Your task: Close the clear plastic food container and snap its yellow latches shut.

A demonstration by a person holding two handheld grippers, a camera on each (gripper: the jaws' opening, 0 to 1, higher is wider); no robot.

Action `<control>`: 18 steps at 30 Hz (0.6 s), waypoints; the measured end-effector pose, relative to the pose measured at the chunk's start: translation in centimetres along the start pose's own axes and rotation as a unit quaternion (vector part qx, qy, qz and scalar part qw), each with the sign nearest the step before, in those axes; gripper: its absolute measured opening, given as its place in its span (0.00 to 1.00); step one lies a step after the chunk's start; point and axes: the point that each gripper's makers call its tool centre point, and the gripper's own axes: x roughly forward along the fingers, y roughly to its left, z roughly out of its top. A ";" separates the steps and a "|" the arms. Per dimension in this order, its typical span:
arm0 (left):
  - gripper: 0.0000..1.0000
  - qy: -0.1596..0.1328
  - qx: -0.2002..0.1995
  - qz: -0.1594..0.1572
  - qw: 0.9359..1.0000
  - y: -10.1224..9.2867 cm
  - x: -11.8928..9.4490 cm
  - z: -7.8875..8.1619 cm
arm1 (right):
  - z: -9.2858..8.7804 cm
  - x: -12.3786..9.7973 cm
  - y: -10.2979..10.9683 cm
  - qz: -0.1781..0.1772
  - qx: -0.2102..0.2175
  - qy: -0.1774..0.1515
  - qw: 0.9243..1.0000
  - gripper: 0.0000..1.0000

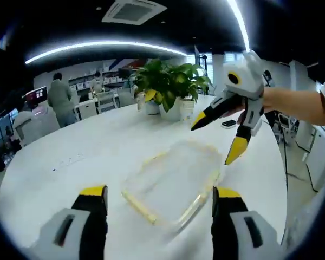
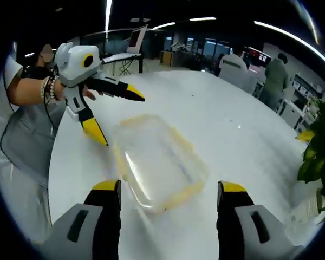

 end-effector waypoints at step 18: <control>0.62 0.069 0.062 0.009 0.996 -0.4 1.3 -2.9 | -2.4 1.6 0.8 -0.012 0.026 0.004 1.000 0.48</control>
